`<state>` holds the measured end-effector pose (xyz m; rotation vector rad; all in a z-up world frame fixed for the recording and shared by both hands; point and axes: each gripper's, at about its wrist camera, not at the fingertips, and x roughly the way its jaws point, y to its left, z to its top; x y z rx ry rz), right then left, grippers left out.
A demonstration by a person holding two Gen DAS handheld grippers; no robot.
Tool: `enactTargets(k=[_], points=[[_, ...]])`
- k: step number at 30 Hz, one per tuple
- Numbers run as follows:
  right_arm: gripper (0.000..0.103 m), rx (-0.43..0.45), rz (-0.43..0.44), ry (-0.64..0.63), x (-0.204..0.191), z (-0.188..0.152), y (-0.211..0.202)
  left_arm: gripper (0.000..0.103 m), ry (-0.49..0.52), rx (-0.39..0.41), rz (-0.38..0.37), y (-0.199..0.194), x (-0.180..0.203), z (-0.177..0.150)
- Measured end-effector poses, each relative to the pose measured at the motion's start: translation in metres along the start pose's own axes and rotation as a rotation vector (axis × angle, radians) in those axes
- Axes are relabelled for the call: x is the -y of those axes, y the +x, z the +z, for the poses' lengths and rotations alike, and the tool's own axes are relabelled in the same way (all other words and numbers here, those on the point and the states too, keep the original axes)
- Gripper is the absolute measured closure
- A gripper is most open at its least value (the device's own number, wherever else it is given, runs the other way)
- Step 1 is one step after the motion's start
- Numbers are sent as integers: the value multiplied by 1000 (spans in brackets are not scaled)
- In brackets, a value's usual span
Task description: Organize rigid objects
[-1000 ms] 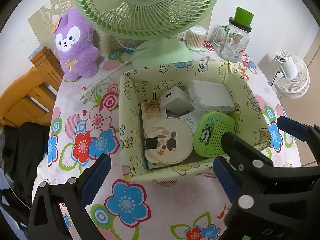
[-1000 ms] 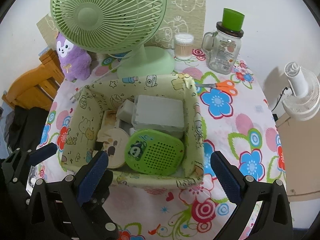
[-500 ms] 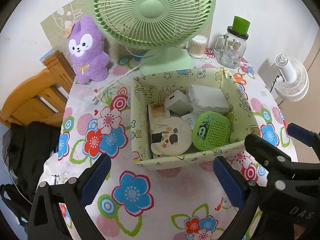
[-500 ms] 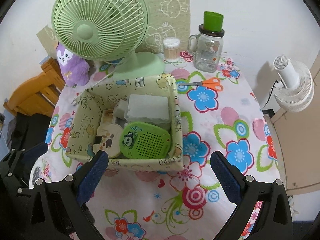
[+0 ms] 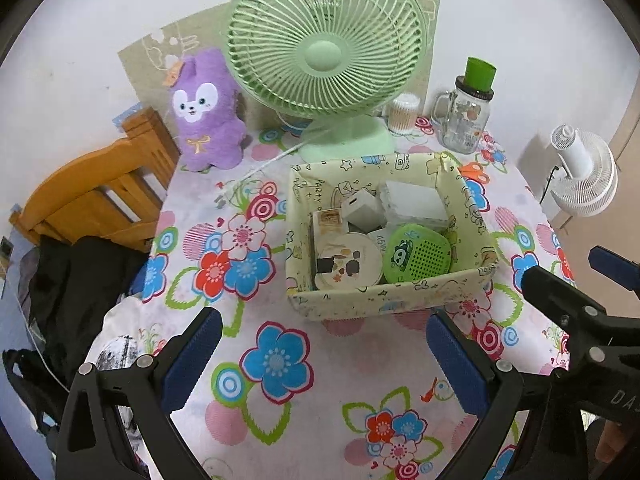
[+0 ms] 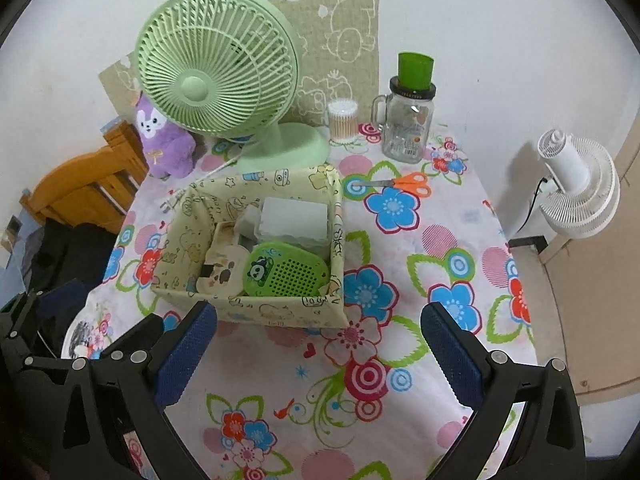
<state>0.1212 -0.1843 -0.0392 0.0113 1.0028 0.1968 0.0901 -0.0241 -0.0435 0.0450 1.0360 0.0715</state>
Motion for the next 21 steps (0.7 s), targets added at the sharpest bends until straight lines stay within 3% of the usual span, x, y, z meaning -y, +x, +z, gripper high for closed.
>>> enactTargets(k=[14,21], points=[[0,58,18,-67,9,-17,-59,0,-62,63,33,-62,0,-23],[0,95,-2,-56,10,-28,-82,0,-61,91,-1,-83,3,-34]])
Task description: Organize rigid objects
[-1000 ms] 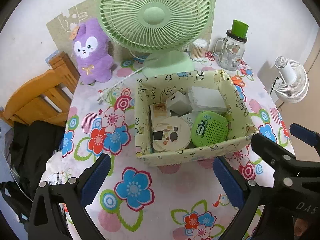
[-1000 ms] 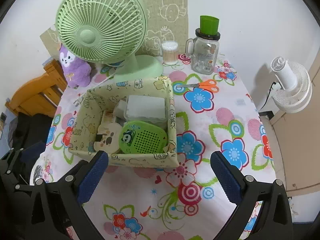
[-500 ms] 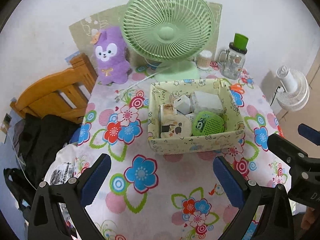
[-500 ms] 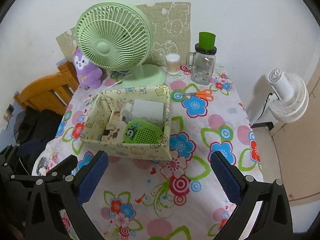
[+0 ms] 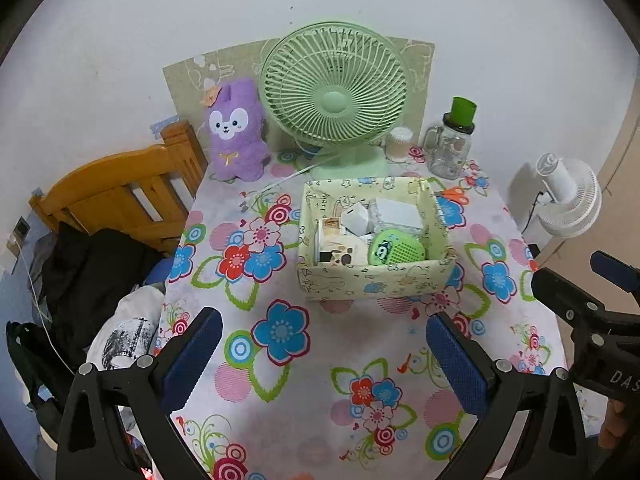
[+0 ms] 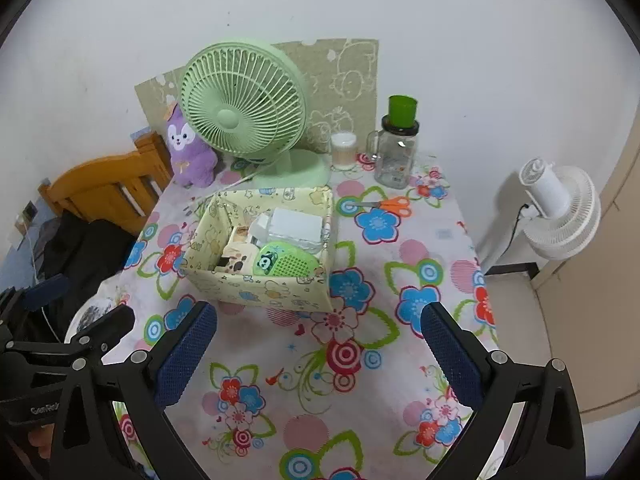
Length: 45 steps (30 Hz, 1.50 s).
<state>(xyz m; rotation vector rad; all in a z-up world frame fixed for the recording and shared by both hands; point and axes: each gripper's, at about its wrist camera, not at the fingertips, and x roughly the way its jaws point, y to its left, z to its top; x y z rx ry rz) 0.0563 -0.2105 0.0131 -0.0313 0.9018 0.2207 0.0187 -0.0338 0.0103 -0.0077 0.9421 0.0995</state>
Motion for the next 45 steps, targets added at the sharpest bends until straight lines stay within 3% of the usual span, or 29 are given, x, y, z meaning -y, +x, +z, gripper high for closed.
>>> enactTargets(k=[11,25,45], points=[[0,39,-32,13,-1,-15,-36,0,-8,52,12,-30,-1,-12],[0,64,-91,1,-1,-24,-54,0,4,52,3,-43,4,-20],[0,68,-62,-5,-10,-19,-55,0,27,59,11,-46,5,-21]])
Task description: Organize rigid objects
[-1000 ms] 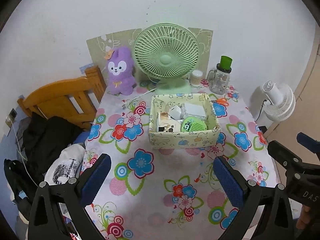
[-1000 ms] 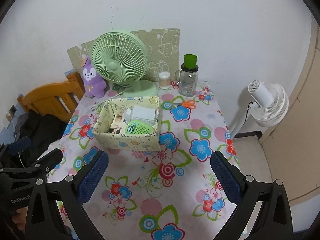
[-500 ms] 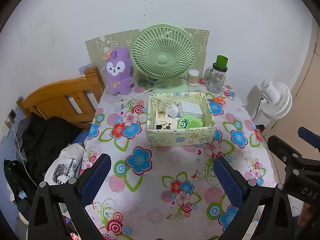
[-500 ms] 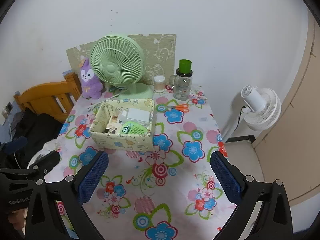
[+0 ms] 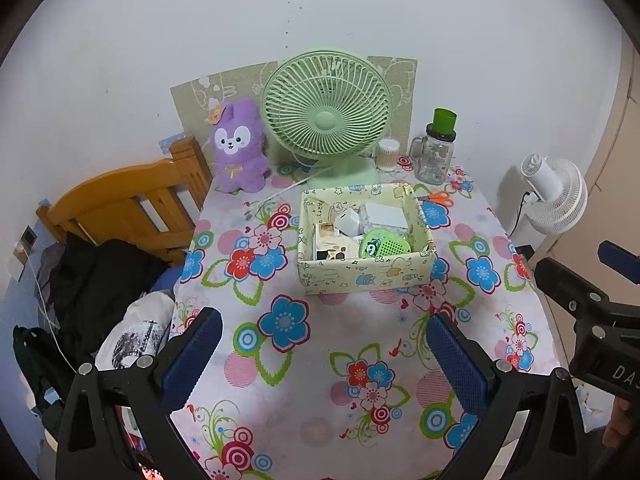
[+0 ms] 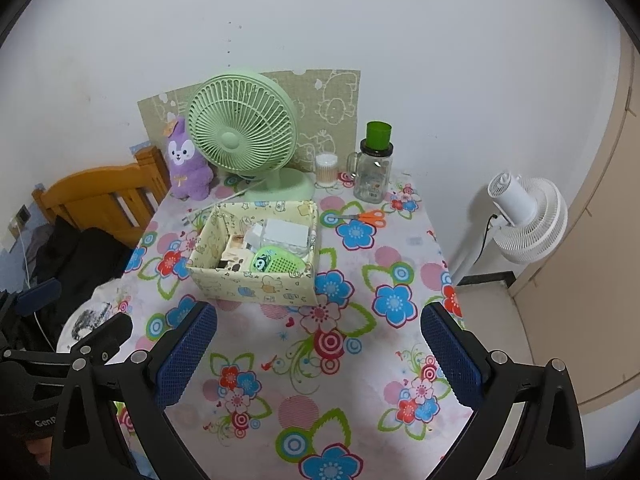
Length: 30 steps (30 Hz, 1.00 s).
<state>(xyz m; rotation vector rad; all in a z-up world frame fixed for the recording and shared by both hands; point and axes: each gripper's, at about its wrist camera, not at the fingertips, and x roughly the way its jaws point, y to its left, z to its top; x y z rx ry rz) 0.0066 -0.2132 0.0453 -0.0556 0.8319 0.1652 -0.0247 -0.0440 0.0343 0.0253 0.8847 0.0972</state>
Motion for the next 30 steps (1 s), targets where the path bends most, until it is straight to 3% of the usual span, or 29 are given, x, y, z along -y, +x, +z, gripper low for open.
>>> enactTargets(k=[30], points=[[0,0,5,23,-4,10,0,0,4,5,-15,-1,-3,6]])
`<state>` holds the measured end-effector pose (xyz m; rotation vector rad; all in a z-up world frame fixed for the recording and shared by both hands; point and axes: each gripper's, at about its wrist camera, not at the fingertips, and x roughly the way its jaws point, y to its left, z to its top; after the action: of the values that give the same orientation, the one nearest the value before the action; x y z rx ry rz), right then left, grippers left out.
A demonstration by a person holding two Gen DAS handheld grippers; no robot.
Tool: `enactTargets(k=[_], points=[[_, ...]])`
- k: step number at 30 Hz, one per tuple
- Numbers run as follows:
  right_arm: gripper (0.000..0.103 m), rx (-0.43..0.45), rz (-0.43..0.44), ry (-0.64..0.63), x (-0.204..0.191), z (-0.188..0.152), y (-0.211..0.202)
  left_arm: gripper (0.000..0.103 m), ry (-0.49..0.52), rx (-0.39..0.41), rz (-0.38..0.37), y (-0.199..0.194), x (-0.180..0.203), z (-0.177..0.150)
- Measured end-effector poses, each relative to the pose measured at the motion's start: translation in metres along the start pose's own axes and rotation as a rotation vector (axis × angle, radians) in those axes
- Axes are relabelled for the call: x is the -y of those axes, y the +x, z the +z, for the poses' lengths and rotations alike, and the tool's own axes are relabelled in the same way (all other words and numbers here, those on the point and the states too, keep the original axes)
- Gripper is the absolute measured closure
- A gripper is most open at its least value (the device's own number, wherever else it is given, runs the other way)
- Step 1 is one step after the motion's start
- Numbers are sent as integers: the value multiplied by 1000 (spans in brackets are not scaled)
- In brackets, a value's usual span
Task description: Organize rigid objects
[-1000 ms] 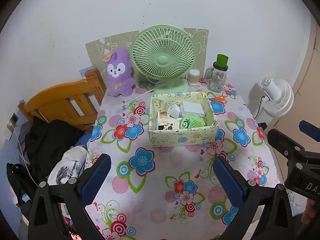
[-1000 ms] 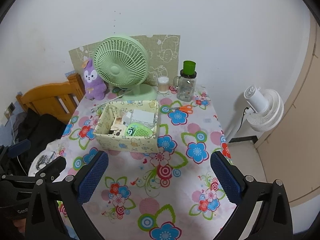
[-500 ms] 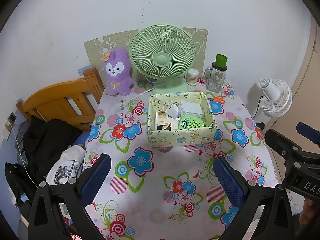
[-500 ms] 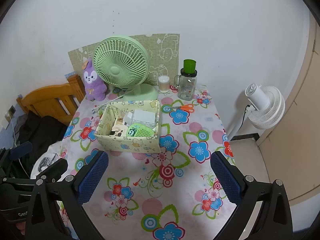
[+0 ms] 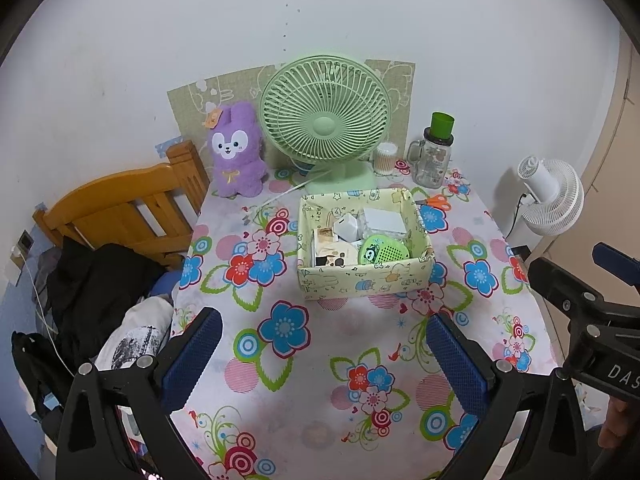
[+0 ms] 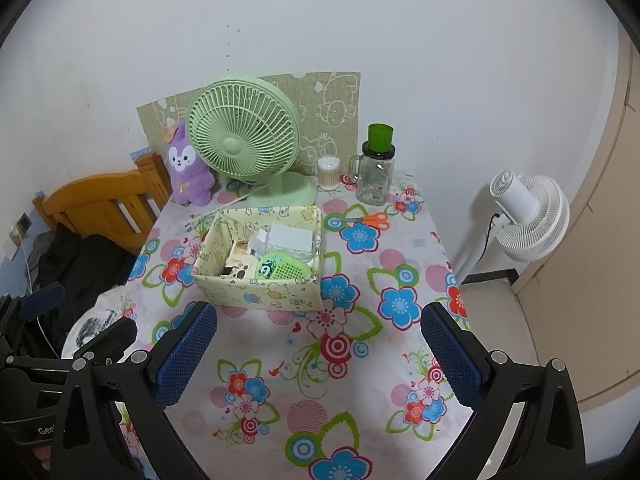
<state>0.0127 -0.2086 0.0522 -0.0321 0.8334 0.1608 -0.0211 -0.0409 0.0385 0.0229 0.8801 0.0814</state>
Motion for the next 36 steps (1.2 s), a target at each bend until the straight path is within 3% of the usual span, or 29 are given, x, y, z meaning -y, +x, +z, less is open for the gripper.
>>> enactTargets(k=[36], points=[[0,3,-5,37,-6,3,-5,0,14,13,-2,-10,-3,5]])
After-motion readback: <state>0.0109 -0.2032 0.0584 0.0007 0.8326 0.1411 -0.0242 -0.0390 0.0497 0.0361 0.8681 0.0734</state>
